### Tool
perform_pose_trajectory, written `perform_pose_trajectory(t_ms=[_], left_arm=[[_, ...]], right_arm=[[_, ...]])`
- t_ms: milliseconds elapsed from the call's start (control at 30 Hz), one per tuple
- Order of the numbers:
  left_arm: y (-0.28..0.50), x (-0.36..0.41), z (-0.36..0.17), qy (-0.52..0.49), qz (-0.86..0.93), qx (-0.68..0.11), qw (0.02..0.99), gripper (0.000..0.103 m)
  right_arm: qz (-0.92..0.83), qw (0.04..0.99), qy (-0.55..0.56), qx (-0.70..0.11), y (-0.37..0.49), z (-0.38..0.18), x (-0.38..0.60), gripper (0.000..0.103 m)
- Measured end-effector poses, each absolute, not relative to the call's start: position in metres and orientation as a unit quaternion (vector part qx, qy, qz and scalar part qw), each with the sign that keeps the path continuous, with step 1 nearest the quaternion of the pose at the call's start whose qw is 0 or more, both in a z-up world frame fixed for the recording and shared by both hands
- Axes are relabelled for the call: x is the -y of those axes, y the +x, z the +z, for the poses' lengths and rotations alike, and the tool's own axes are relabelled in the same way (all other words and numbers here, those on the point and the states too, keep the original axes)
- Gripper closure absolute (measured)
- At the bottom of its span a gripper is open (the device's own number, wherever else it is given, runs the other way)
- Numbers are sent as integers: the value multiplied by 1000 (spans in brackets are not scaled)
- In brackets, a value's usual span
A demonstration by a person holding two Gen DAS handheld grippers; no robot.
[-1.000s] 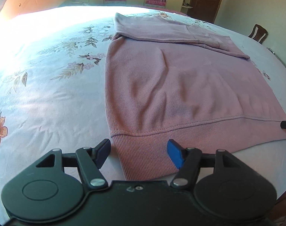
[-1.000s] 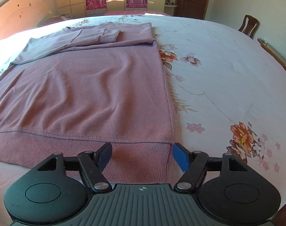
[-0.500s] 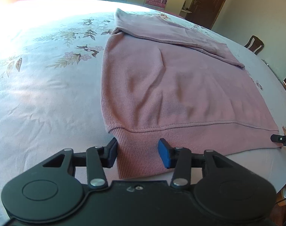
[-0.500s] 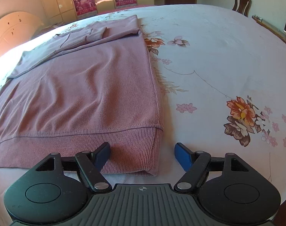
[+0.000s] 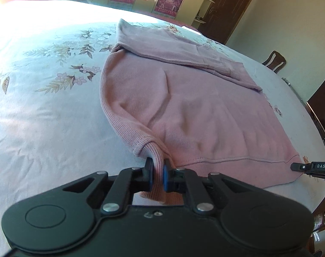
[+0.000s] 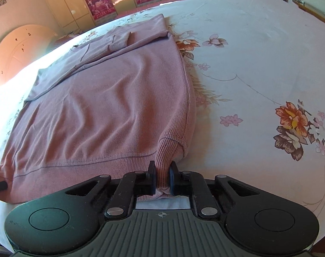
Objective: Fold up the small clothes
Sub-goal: 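Close both grippers on the hem corners of the pink sweatshirt, then lift the hem with both grippers and fold it over toward the collar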
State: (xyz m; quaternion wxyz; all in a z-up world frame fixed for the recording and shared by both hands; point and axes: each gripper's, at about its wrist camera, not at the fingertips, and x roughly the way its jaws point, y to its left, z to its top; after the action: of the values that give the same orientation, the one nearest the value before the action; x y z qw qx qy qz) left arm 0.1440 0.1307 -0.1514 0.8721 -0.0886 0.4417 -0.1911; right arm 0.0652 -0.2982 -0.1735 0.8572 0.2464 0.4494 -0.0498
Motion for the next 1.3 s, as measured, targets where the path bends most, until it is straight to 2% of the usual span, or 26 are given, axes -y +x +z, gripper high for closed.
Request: perform_pose_trajectory(t_ms=[333,633,1000,1300], left_arm=[[206,-115,-106,-133,-190,-376,897,95],[315,-94,-87,-158,-156,-324,919,96],[452,-59,-100,-155,-109,-327,926,96],[515,-39,-149,-87,-67,-395,912,92]], right_arm=[[-20,876,301,-377,124,-132,321,93],[-28,885,323,-335,231,-118,359,93],[-41,875,349,-333,385,-141,402,93],[-52,858,334,-387,452,-185,412,93]])
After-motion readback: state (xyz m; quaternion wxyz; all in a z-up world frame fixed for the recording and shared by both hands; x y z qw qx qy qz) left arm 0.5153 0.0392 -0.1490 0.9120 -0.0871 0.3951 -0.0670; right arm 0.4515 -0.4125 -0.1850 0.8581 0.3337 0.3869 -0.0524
